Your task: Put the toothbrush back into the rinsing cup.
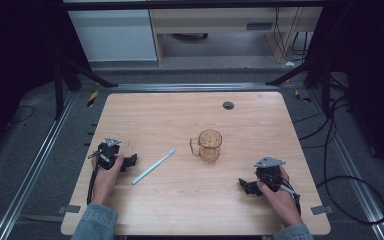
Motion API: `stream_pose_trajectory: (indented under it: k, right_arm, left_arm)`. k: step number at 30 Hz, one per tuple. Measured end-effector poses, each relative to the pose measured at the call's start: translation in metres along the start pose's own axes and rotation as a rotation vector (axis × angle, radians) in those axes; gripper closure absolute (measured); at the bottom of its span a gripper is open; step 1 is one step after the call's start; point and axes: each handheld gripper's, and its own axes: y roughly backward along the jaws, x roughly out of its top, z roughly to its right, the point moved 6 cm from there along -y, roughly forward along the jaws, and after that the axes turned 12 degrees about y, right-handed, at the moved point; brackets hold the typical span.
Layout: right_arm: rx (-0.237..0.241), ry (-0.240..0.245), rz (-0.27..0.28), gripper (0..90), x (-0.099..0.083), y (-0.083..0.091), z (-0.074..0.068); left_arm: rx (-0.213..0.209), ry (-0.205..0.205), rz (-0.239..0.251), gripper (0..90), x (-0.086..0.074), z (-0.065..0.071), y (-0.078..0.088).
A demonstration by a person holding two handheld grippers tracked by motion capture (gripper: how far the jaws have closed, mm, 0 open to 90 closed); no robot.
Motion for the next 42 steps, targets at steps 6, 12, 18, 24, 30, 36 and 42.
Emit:
stream_pose_trajectory:
  k: [6,12,18,24,30,36,42]
  right_arm:
    - [0.000,0.000,0.000,0.4,0.000,0.000,0.000]
    - [-0.001,0.001,-0.001,0.4,0.000,0.000,0.000]
    - [-0.001,0.002,-0.001,0.4,0.000,0.000,0.000]
    - [0.000,0.000,0.000,0.4,0.000,0.000,0.000]
    - [0.000,0.001,0.000,0.3,0.000,0.000,0.000]
    - [-0.001,-0.001,-0.001,0.4,-0.001,0.001,0.000]
    - [-0.010,-0.001,-0.003,0.4,-0.001,0.001,0.000]
  left_arm:
    - [0.012,-0.011,0.026,3.4,-0.002,-0.007,0.008]
    - [0.012,-0.013,0.093,4.2,0.004,-0.013,0.028]
    - [-0.005,-0.043,0.105,7.2,0.012,-0.013,0.050]
    - [0.001,-0.120,0.071,6.1,0.013,-0.001,0.063]
    - [-0.068,-0.186,0.030,5.1,0.008,0.019,0.063]
    - [-0.115,-0.260,0.075,5.9,0.008,0.041,0.081]
    - [-0.094,-0.252,0.021,6.9,0.010,0.046,0.084]
